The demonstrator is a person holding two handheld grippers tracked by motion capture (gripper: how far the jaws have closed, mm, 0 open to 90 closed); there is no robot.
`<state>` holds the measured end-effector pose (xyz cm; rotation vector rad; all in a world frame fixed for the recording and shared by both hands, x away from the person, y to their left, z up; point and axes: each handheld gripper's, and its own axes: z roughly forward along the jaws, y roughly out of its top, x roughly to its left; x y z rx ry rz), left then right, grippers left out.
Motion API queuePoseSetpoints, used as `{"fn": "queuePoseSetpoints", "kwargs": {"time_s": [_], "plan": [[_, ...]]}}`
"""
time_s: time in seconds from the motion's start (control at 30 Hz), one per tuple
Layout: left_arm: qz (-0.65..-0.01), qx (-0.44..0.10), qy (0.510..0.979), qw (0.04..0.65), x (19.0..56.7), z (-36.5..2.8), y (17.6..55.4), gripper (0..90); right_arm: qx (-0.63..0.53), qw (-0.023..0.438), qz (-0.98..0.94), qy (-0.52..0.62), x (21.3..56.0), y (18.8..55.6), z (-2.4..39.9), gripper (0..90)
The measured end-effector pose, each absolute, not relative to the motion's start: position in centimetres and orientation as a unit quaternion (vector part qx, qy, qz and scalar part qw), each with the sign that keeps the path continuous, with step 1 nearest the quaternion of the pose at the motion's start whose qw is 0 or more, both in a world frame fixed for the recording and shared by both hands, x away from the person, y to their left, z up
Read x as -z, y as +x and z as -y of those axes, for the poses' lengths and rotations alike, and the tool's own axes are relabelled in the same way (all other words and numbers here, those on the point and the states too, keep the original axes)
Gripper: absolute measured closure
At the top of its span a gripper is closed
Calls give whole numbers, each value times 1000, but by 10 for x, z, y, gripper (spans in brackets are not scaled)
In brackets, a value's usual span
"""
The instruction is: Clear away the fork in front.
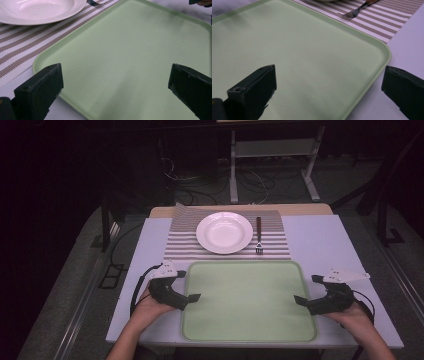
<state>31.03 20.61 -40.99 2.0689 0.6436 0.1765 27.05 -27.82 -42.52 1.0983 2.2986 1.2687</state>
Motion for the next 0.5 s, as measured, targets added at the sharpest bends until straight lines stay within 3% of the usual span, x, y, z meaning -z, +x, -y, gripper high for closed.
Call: {"fn": "queuePoseSetpoints", "kwargs": {"time_s": [0.5], "plan": [[-265, -76, 839, 469, 409, -207, 310, 0, -430, 151, -799, 393, 419, 280, 273, 0]]}}
